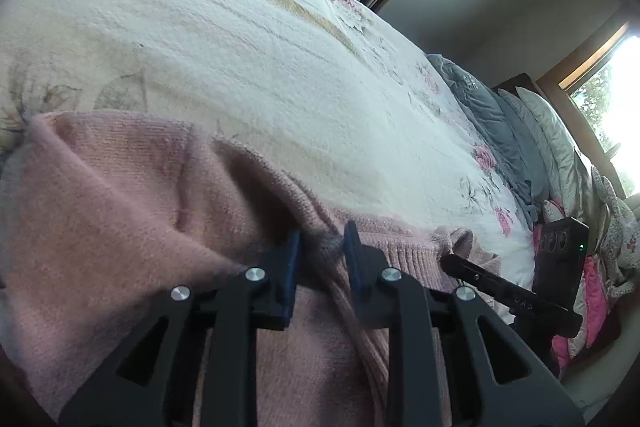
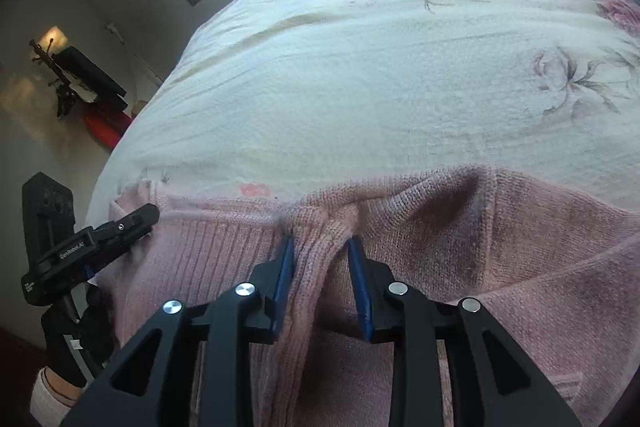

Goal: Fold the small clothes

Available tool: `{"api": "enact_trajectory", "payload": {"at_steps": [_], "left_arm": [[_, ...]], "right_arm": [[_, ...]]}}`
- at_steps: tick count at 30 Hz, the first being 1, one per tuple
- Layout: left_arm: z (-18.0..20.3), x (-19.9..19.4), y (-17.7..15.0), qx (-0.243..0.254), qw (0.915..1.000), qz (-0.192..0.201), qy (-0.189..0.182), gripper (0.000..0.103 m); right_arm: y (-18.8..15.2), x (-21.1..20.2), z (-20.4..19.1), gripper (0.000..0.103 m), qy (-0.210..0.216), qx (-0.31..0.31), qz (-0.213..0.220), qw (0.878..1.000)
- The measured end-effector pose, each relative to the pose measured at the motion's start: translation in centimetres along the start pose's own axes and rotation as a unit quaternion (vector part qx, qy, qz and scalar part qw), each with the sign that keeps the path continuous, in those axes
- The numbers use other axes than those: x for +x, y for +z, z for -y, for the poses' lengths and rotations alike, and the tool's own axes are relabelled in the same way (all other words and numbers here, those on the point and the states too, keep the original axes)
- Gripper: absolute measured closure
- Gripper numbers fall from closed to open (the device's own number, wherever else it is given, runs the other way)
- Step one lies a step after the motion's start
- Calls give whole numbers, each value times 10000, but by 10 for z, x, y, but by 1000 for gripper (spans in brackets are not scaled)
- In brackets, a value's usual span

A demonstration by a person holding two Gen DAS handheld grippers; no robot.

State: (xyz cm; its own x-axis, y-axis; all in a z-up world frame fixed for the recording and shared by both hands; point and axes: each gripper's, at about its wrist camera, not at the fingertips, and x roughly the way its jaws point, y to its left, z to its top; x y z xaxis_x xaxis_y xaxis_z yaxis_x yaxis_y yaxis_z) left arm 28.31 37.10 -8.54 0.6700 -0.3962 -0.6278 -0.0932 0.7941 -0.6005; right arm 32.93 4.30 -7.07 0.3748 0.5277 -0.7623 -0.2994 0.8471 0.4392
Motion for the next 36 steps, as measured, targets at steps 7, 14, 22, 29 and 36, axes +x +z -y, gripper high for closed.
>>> {"api": "enact_trajectory", "payload": {"at_steps": [7,14,22,29,36], "left_arm": [[-5,-114,-65,822,9949,414,412,66],[-23,-174,-151,1009,9922,-285,672,52],[-56,-240,-236,1042,9850,-751,1155,50],[-64,-273,-278,823,9884,-930,874,47],[-65,-283,-298,676,9891,-1097,707,47]], "right_arm": [[-72,-96,-3,67,486,-105,408,9979],[-192,-151,6,57,205,-50,336,9992],[-307,-207,15,45,-333,-4,86,9994],[-360,-232,29,40,-336,337,-292,9984],[-378,-222,31,40,-89,496,-544,9972]]}}
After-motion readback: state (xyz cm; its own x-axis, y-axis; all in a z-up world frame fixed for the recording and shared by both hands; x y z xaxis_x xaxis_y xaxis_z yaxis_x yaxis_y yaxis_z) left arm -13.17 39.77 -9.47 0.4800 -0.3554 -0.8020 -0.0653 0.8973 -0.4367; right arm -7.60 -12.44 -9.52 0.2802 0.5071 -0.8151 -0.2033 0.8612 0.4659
